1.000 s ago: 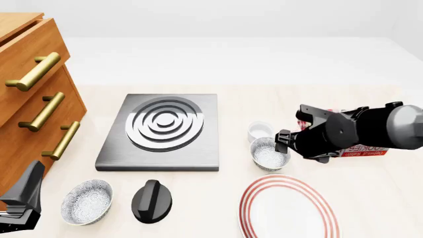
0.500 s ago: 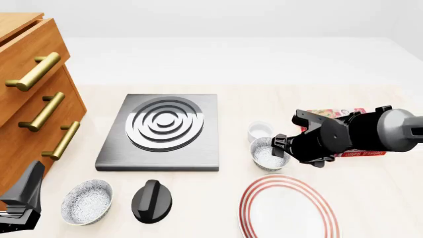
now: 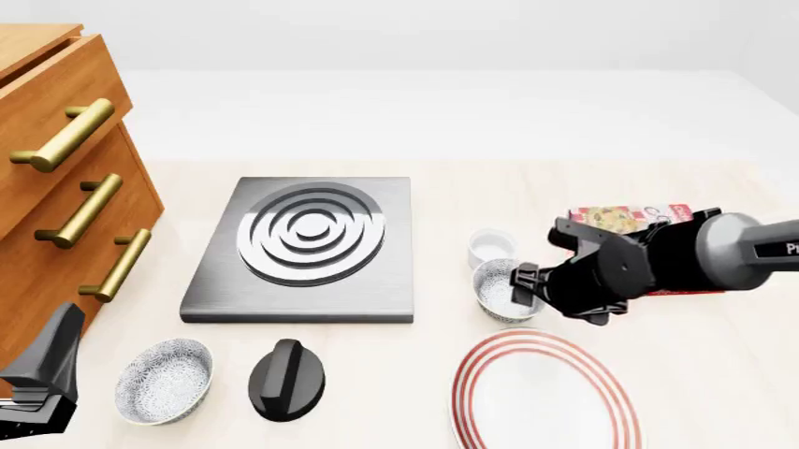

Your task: Pick the akita bowl between the plate and the ramekin and place it on the plate.

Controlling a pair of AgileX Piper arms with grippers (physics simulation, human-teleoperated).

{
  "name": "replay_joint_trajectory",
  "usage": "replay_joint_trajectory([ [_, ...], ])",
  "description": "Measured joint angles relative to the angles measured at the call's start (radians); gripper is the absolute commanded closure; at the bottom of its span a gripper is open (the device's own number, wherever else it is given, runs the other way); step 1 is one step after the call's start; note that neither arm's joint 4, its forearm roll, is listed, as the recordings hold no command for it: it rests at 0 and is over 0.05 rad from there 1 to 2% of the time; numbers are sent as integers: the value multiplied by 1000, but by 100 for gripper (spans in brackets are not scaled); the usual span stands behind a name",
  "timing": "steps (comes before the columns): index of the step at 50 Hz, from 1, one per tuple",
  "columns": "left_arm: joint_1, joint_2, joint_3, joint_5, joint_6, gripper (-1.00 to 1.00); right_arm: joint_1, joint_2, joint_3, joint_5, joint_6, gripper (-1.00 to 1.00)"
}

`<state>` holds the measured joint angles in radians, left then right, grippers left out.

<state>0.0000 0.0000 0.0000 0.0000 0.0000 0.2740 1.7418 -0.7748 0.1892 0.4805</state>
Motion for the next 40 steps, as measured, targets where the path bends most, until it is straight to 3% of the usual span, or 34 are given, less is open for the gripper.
replay_joint_trajectory([
  [2,0,0,0,0,0,-100,2,3,1,-2,1,-100],
  [3,0,0,0,0,0,-100,2,5,1,-2,1,100],
  [13,0,0,0,0,0,-100,-6,-12,0,-9,-39,100],
  [29,0,0,0,0,0,-100,-10,-23,8,-11,-34,100],
  [40,0,0,0,0,0,-100,5,-93,11,41,-27,100],
])
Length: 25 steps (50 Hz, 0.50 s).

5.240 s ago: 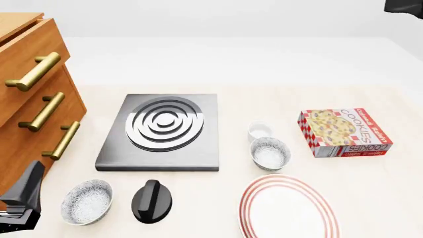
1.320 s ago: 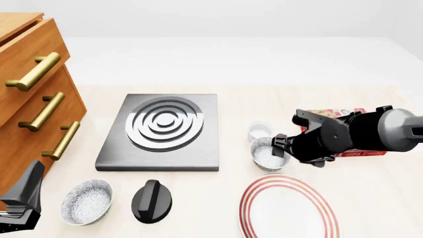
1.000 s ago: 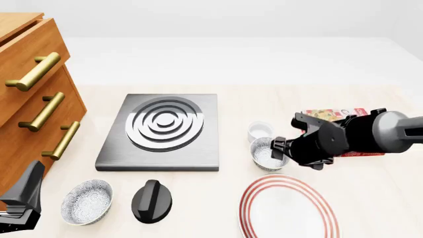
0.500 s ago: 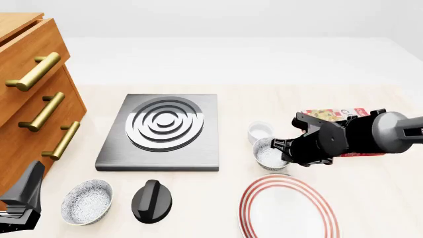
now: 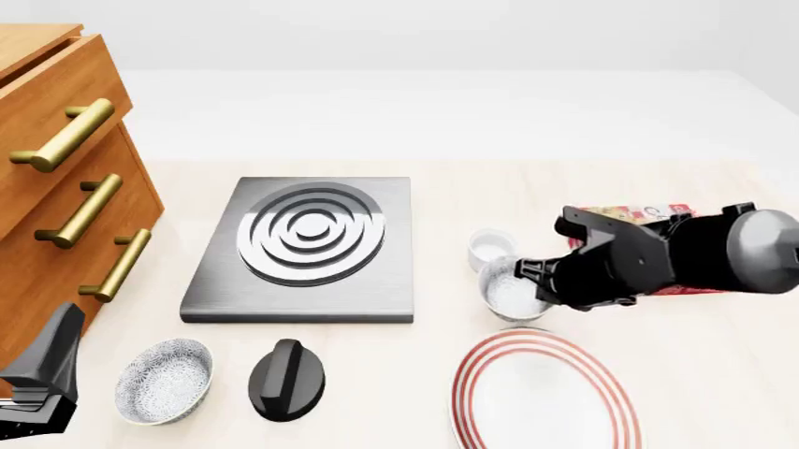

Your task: Pick the akita bowl between the plate and the ramekin and place it on the plate.

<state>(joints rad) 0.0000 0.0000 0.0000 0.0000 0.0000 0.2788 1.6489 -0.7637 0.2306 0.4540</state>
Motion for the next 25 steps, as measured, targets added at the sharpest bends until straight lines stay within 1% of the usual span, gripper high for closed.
replay_joint_trajectory([
  [18,0,0,0,0,0,-100,21,-200,-24,131,-17,100],
  [25,0,0,0,0,0,-100,35,-288,-13,179,-27,100],
])
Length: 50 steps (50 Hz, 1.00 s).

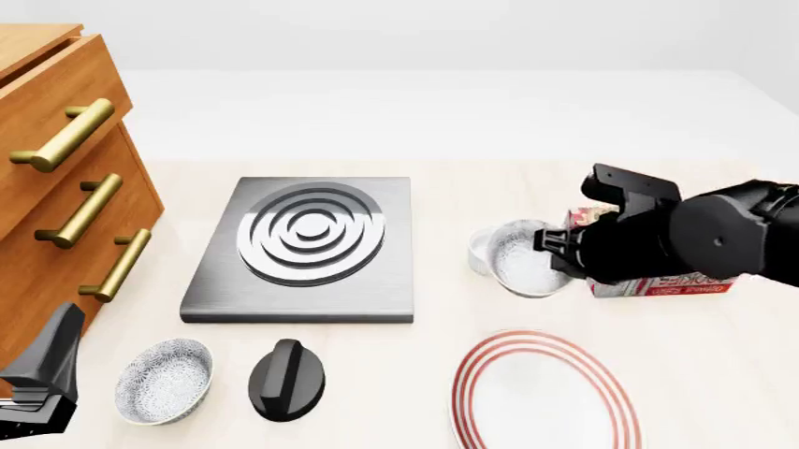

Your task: Pick the akita bowl between the plate and the ramekin and place it on the plate.

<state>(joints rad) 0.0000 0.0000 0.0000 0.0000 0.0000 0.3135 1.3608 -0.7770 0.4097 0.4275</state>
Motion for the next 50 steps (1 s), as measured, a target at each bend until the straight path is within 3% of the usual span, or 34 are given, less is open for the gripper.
replay_joint_trajectory([
  [30,0,0,0,0,0,-100,35,-303,210,92,-94,100],
  [41,0,0,0,0,0,-100,54,-297,313,27,-112,100],
  [50,0,0,0,0,0,-100,102,-227,360,-52,-76,100],
])
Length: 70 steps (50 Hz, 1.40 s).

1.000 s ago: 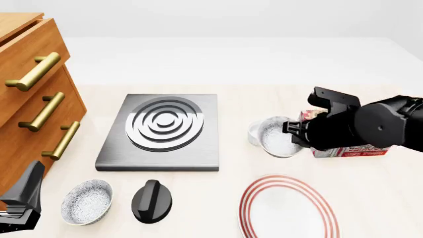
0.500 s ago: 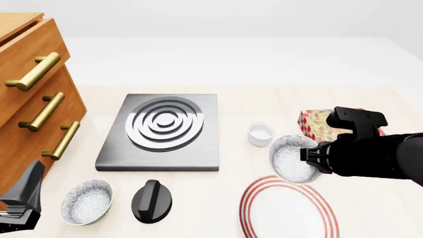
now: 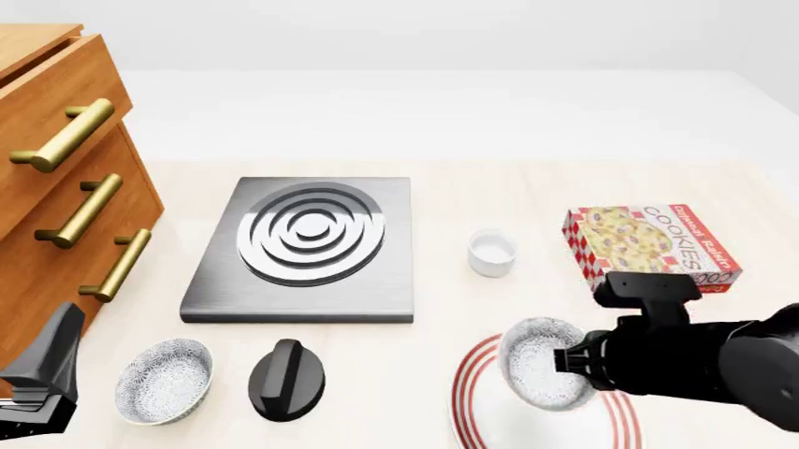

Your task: Pick the akita bowl between the plate and the ramekin and place it on the plate.

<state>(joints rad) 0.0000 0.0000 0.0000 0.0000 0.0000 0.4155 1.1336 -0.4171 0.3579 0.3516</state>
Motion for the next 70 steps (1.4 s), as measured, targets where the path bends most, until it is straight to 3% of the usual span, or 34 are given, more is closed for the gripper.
replay_joint_trajectory([
  [19,0,0,0,0,0,-100,78,138,66,-137,83,100],
  [20,0,0,0,0,0,-100,78,140,67,-140,84,-100],
  [30,0,0,0,0,0,-100,-44,-61,36,-12,-28,-100],
  [43,0,0,0,0,0,-100,-145,-223,-43,123,-106,-100],
  [54,0,0,0,0,0,-100,-249,-375,-204,287,-150,-100],
  [58,0,0,0,0,0,-100,-291,-445,-276,334,-189,-100],
  [70,0,0,0,0,0,-100,-453,-768,-530,367,-311,-100],
])
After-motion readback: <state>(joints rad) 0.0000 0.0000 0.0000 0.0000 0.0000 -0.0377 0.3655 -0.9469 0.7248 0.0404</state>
